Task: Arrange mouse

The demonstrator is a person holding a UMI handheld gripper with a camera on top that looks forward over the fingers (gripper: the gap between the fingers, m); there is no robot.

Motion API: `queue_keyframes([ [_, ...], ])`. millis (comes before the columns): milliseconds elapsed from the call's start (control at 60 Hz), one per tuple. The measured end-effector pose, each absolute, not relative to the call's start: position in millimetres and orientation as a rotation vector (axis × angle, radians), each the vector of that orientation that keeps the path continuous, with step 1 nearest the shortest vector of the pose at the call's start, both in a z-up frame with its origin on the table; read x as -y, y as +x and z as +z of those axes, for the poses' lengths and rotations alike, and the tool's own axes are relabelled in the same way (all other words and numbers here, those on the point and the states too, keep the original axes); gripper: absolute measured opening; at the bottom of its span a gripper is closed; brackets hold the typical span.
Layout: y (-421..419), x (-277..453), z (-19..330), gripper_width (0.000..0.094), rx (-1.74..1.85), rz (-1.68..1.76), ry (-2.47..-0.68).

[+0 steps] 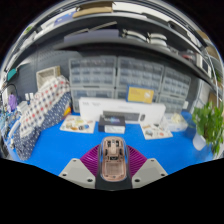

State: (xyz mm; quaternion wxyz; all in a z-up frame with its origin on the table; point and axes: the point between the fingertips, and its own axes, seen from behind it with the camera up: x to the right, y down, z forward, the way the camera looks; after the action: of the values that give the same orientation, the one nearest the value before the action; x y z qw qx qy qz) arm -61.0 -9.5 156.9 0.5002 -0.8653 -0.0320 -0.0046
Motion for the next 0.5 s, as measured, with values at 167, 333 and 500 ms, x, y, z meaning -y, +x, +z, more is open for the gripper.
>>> queue_keyframes([
  [167,-41,27,56,0.0359,0.034,0.022,-2.246],
  [333,-50,43,-8,0.0361,0.036,0.049,-2.335],
  [500,-51,43,-14,0.0384,0.015,0.044,-2.279],
])
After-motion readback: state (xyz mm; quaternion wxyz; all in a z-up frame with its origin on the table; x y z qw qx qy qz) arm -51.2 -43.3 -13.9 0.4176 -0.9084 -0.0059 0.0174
